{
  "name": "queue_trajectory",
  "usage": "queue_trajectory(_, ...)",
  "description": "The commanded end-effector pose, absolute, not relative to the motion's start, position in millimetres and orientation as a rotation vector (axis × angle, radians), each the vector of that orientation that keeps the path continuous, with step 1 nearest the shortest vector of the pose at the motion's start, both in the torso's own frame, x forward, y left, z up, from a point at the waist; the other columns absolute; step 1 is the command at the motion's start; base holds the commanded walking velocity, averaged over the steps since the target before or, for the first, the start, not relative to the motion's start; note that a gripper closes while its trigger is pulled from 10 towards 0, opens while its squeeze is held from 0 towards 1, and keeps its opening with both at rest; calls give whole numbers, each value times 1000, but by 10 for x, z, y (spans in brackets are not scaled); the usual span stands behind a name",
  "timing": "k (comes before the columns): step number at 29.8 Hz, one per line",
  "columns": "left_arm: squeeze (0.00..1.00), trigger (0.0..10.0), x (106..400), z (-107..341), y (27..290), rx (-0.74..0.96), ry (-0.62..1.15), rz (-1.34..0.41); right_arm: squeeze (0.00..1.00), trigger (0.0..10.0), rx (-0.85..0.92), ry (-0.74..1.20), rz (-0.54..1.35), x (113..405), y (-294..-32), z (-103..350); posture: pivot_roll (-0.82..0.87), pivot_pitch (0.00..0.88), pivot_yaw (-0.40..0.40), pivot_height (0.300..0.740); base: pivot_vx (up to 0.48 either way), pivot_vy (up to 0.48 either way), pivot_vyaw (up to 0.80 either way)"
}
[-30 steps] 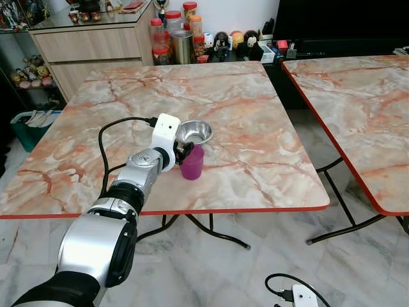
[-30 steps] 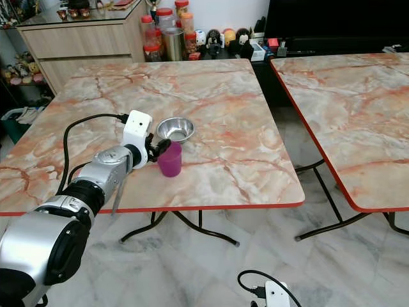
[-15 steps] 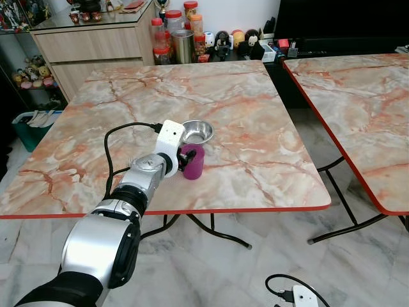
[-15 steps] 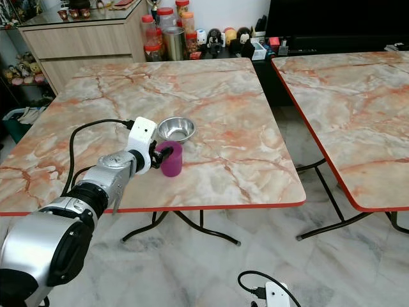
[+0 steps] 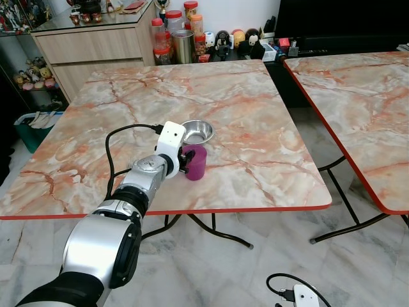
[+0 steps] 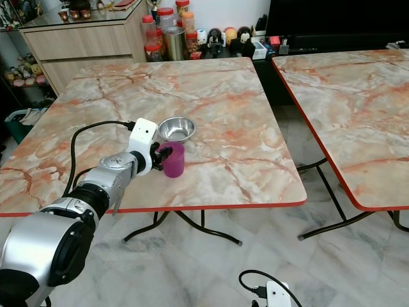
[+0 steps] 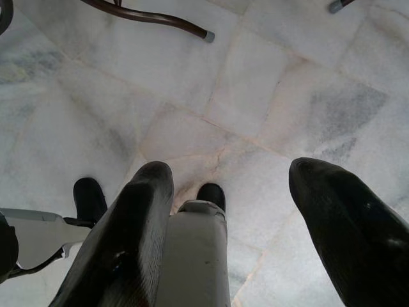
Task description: Setting the table
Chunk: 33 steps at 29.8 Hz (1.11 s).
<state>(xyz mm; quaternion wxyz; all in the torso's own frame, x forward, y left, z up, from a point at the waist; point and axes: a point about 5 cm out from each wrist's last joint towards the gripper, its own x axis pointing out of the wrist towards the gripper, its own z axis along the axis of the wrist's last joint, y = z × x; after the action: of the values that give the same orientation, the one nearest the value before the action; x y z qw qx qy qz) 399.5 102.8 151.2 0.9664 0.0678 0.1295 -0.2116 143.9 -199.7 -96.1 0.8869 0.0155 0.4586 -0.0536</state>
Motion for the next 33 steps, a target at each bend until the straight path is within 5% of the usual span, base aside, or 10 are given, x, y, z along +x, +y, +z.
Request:
queue_trajectory(1, 0, 0, 4022, 1578, 1031, 142, 261, -428, 0, 10000, 48, 940, -126, 1462, -1991, -951, -113, 0, 81, 740, 0, 0, 0)
queue_trajectory(33, 0, 0, 4065, 1727, 1088, 102, 173, -419, 0, 10000, 52, 936, -115, 1509, -1962, -940, -103, 0, 74, 740, 0, 0, 0)
